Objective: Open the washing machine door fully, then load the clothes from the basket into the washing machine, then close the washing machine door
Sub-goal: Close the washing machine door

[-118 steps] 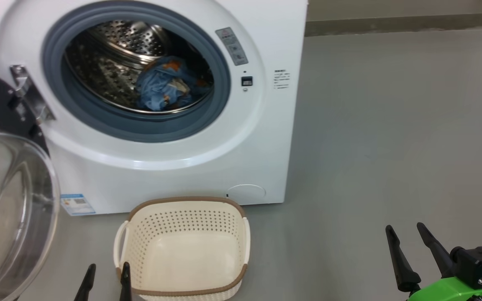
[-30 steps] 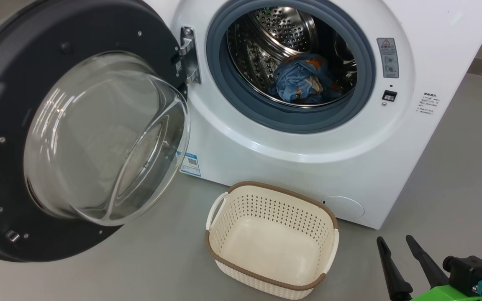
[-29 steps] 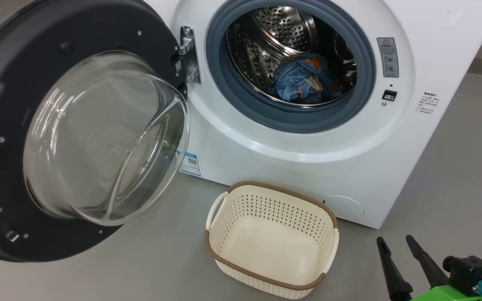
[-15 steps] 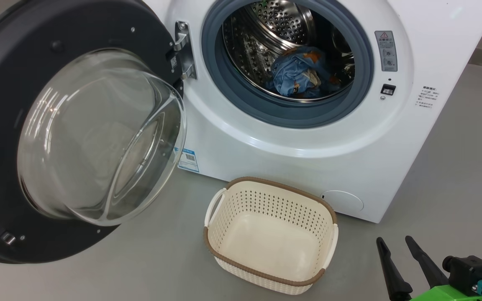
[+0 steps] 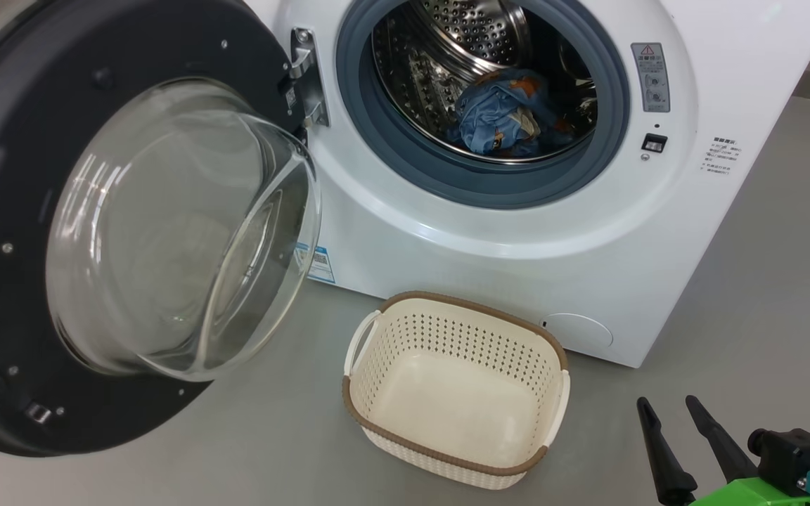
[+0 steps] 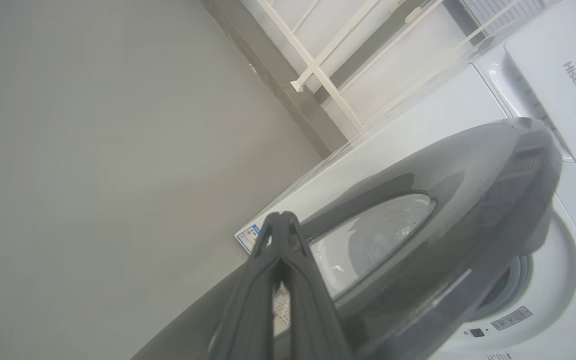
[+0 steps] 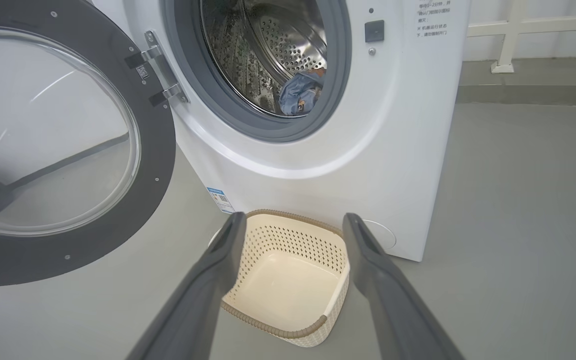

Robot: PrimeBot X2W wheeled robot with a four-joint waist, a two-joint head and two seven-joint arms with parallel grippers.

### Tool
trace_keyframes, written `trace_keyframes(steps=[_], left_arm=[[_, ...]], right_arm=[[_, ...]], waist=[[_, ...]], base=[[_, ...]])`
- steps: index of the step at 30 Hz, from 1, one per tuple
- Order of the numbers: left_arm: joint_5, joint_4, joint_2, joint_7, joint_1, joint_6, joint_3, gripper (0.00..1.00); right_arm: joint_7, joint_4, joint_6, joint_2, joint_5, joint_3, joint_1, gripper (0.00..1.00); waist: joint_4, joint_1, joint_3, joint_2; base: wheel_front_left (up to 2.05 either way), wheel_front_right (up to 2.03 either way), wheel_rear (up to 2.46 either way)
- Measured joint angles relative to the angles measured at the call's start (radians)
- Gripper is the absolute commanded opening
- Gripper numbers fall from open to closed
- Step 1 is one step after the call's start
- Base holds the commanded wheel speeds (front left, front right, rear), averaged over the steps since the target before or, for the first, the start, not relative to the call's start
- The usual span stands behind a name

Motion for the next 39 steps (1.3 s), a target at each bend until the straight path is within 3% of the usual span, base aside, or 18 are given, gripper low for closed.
trace_keyframes(steps=[13,27,39], left_arm=[[-0.169,-0.14,-0.03,0.164,0.114,0.0,-0.002,0.0],[-0.301,-0.348,-0.11,0.275,0.207,0.001,-0.013,0.0],[-0.412,-0.436,-0.176,0.344,0.243,0.071,0.013,0.0]], right_arm=[[0.0,0.0,0.0,0.0,0.0,-0.012,0.0,1.0],[0.009,-0.002,0.0,0.0,0.0,-0.014,0.0,1.0],[0.009,-0.002,0.0,0.0,0.0,-0.006,0.0,1.0]], waist=[[0.005,0.0,0.004,0.0],[0.002,0.0,0.006,0.0],[-0.037,0.0001,0.013,0.0]], base=[[0.0,0.0,0.0],[0.0,0.0,0.0],[0.0,0.0,0.0]])
